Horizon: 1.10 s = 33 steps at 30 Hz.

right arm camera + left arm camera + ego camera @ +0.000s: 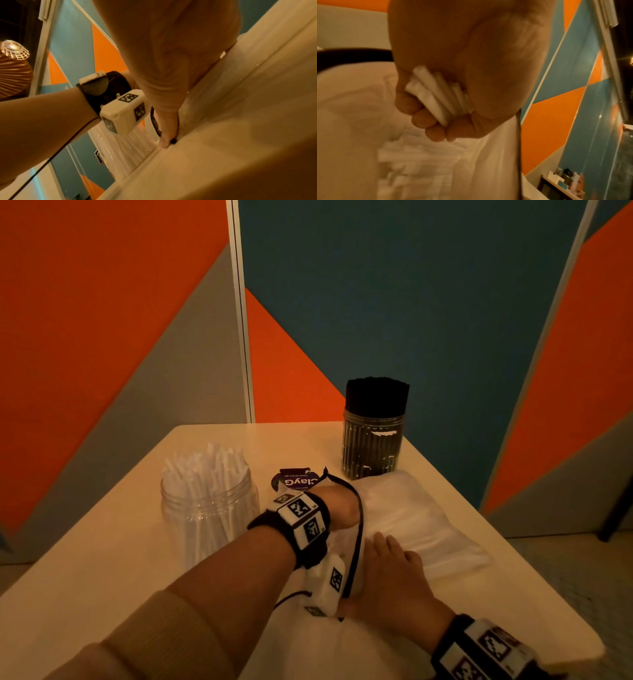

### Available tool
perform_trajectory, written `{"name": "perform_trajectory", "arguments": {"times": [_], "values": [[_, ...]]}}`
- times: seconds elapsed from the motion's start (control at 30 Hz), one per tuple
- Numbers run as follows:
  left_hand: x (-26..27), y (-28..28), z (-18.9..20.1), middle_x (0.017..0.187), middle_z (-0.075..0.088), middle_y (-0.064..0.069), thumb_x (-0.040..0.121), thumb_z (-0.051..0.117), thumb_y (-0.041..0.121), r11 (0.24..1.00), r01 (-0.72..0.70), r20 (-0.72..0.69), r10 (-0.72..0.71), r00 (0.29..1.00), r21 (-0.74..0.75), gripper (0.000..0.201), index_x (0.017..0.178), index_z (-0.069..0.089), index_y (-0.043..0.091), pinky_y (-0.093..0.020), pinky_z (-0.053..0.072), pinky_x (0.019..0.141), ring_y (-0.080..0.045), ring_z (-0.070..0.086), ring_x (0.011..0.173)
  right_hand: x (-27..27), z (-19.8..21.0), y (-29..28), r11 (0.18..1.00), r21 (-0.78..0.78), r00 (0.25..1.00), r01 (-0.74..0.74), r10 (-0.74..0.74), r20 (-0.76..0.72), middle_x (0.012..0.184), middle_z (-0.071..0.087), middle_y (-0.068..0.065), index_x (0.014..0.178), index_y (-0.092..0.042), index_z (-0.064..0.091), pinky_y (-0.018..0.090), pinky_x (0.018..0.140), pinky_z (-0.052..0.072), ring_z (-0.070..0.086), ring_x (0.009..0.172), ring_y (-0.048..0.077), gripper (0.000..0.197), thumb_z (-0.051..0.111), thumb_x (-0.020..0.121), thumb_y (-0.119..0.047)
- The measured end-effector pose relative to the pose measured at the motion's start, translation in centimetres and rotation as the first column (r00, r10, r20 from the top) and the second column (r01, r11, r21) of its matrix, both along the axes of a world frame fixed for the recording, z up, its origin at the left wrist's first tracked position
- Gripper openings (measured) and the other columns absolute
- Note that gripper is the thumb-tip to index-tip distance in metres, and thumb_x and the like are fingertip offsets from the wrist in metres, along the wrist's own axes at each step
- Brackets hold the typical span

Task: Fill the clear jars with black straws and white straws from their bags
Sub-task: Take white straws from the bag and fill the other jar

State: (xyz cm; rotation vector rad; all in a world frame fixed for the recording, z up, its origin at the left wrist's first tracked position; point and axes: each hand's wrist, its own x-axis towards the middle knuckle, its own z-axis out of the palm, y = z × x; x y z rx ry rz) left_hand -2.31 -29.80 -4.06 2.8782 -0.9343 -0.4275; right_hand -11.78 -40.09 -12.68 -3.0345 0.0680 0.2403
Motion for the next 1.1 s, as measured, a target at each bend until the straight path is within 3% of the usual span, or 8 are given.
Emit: {"name": "perform_trajectory", "arguments": {"times": [0.17,0.33,0.43,0.6,0.73,0.83,0.97,1.1], "values": [[-0.6,0.8,-0.8,0.131,0.059,-0.013,0.104,0.039,0.018,0.999,-0.044,0.000,0.044,0.999,0.005,0.036,0.132,0.056,0.002,-0.031,0.040,0.101,-0.027,0.055,0.119,-0.2,0.2,0.0,1.000,0.013,1.000,-0.002,0.002,0.012,0.169,0.002,0.007,0.161,-0.020,0.004,0.048,0.123,0.008,-0.001,0.155,0.028,0.135,0.055,0.058,-0.092],[-3.1,3.2,-1.0,0.105,0.059,-0.010,0.103,0.044,0.021,0.996,-0.088,0.012,0.088,0.996,-0.002,0.032,0.119,0.062,0.001,-0.026,0.035,0.076,-0.019,0.051,0.091,0.0,-0.1,0.0,1.000,0.009,1.000,0.020,-0.020,0.006,0.169,0.002,0.007,0.161,-0.019,0.005,0.048,0.122,0.009,0.000,0.155,0.027,0.144,0.048,0.049,-0.099],[-5.1,5.9,-0.5,0.103,0.062,-0.014,0.100,0.045,0.015,0.991,-0.133,0.002,0.133,0.991,-0.024,0.029,0.114,0.063,-0.003,-0.026,0.040,0.067,-0.026,0.058,0.091,0.3,-0.3,0.0,0.999,0.004,0.999,0.047,-0.047,0.016,0.169,0.005,0.005,0.160,-0.019,0.007,0.048,0.121,0.011,0.005,0.154,0.026,0.148,0.045,0.043,-0.102],[-10.0,10.9,1.6,0.114,0.061,-0.006,0.101,0.047,0.024,0.984,-0.174,0.096,0.177,0.979,-0.043,0.024,0.121,0.055,0.012,-0.031,0.045,0.080,-0.021,0.059,0.096,0.7,-0.4,-0.3,0.998,0.020,0.997,0.062,-0.063,0.033,0.164,0.021,0.000,0.156,-0.022,0.020,0.048,0.119,0.017,0.018,0.150,0.024,0.149,0.043,0.034,-0.104],[-13.1,14.7,3.4,0.108,0.059,0.002,0.102,0.046,0.032,0.977,-0.196,0.093,0.204,0.975,-0.084,0.020,0.117,0.052,0.021,-0.028,0.041,0.077,-0.015,0.053,0.088,0.6,0.6,-0.1,0.995,0.074,0.997,0.065,-0.067,0.027,0.154,0.039,-0.003,0.147,-0.027,0.032,0.051,0.117,0.024,0.032,0.143,0.024,0.135,0.053,0.036,-0.101],[-14.4,16.6,3.9,0.099,0.056,0.008,0.102,0.046,0.037,0.968,-0.204,0.069,0.216,0.974,-0.142,0.017,0.113,0.051,0.025,-0.029,0.040,0.073,-0.011,0.053,0.084,0.0,2.2,-0.3,0.960,0.276,0.999,0.050,-0.047,-0.020,0.156,0.037,0.000,0.150,-0.027,0.029,0.047,0.116,0.030,0.036,0.140,0.022,0.130,0.063,0.045,-0.096],[-14.5,17.5,3.1,0.088,0.055,0.010,0.102,0.047,0.038,0.944,-0.208,-0.019,0.210,0.978,-0.258,0.014,0.111,0.052,0.029,-0.017,0.040,0.059,-0.004,0.050,0.068,-1.4,5.8,-0.4,0.584,0.808,0.975,-0.078,-0.124,0.184,0.154,0.039,-0.012,0.149,-0.039,0.035,0.035,0.098,0.041,0.045,0.134,0.018,0.114,0.054,0.053,-0.097],[-14.3,16.4,2.5,0.075,0.055,0.009,0.100,0.051,0.036,0.884,-0.196,-0.176,0.132,0.976,-0.425,0.005,0.103,0.054,0.032,-0.021,0.045,0.058,-0.002,0.049,0.058,-1.8,10.0,0.4,0.095,0.940,0.894,-0.326,-0.291,0.340,0.124,0.069,-0.008,0.121,-0.032,0.064,0.035,0.089,0.053,0.068,0.112,0.013,0.066,0.039,0.082,-0.079]]}}
